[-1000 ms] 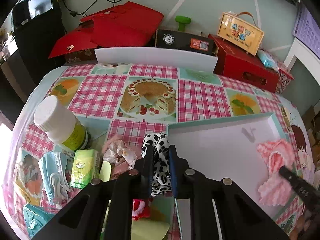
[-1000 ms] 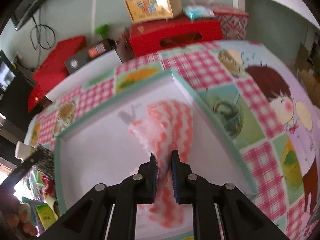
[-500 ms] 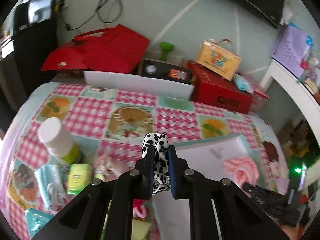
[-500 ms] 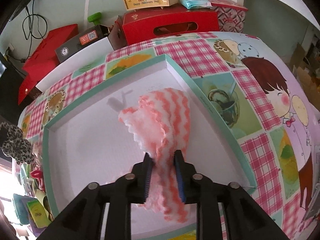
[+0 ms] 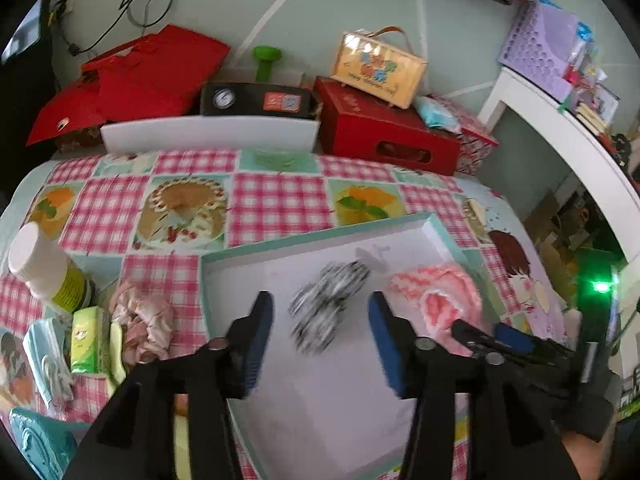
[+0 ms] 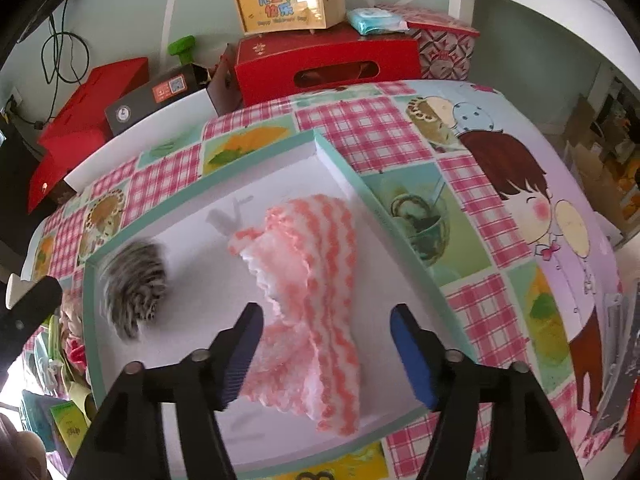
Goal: Organize soft objects
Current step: 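Open both tools to drop the pink cloth and scrunchie into the tray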
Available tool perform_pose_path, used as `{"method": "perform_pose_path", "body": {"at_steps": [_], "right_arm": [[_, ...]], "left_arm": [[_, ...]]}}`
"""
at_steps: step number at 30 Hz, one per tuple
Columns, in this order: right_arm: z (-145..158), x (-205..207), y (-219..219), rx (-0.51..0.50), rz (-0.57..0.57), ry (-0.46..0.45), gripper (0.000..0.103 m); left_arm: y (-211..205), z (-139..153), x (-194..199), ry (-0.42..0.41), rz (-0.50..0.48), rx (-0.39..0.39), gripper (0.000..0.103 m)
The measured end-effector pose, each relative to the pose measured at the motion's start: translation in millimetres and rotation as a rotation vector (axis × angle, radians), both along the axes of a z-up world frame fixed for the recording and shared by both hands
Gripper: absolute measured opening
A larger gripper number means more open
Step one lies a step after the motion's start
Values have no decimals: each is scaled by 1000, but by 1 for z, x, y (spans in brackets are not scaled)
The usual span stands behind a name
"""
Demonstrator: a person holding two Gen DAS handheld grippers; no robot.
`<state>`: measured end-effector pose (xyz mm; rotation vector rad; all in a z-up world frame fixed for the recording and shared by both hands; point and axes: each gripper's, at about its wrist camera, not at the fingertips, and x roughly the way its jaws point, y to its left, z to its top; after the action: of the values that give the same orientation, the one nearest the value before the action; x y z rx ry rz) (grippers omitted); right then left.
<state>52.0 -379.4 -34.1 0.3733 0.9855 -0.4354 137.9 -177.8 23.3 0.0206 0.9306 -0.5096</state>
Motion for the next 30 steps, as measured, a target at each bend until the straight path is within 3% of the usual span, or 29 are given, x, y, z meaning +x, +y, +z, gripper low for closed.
{"method": "perform_pose_path", "body": {"at_steps": [2, 4, 7, 10, 14, 30], "right_arm": [[1, -1, 1, -6, 0, 6, 78], [2, -1, 2, -14, 5, 8, 81], [3, 0, 5, -27, 15, 11, 89], [3, 0, 5, -43, 21, 12, 102], [8, -1, 8, -87, 17, -5, 103], [11, 0, 9, -98, 11, 2, 103]], "left_arm": [[4, -4, 4, 5, 32, 30, 69], [8, -7, 8, -4, 64, 71, 70], [14, -14, 14, -3, 105, 115, 83], [22, -18, 17, -9, 139, 129, 91], [27, -24, 21, -13, 179, 170, 99], [34, -28, 25, 25, 199, 188, 99]]}}
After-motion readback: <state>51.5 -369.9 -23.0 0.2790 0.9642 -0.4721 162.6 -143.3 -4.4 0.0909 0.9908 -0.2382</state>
